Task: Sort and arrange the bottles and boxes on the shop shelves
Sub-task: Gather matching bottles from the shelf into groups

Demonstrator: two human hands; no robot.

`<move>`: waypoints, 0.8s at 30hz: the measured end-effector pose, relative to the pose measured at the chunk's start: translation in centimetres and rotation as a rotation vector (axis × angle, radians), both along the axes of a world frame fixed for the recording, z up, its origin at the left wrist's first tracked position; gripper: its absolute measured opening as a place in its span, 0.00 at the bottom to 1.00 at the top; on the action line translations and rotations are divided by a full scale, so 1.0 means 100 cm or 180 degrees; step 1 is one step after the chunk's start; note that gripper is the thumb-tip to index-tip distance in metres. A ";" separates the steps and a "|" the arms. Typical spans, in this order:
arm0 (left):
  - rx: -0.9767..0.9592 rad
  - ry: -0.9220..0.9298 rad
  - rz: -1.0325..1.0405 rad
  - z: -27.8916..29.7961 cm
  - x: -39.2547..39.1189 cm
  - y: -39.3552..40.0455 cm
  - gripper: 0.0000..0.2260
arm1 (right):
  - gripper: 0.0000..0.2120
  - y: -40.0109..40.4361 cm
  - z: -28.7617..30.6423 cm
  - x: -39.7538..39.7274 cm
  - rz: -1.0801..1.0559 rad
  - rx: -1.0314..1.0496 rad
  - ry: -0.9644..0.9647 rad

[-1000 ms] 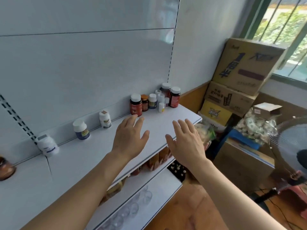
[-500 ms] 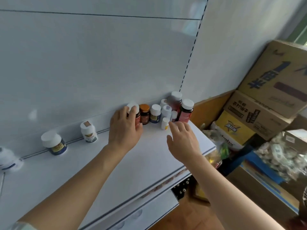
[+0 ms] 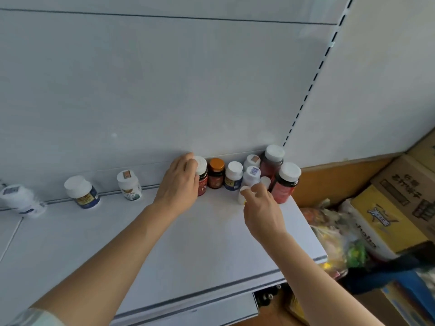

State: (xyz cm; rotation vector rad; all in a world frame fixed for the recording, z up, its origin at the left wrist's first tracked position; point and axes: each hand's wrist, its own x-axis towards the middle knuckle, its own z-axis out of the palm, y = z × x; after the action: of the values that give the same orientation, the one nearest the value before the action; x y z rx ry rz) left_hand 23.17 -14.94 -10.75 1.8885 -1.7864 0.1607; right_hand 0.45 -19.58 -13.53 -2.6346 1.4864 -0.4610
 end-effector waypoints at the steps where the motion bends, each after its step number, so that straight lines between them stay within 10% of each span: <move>1: -0.0026 0.0051 0.0010 0.000 -0.001 0.000 0.10 | 0.11 -0.001 -0.002 0.000 0.0100 -0.0006 -0.0121; 24: 0.0090 0.0942 0.0350 0.004 -0.022 0.029 0.17 | 0.07 -0.026 -0.007 -0.003 0.0921 -0.0167 -0.0886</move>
State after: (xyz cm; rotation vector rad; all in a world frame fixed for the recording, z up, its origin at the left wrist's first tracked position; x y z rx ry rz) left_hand 21.02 -12.07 -10.35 1.9177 -1.4958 -0.1015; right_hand 0.14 -22.15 -14.21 -2.6293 1.0080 -0.8043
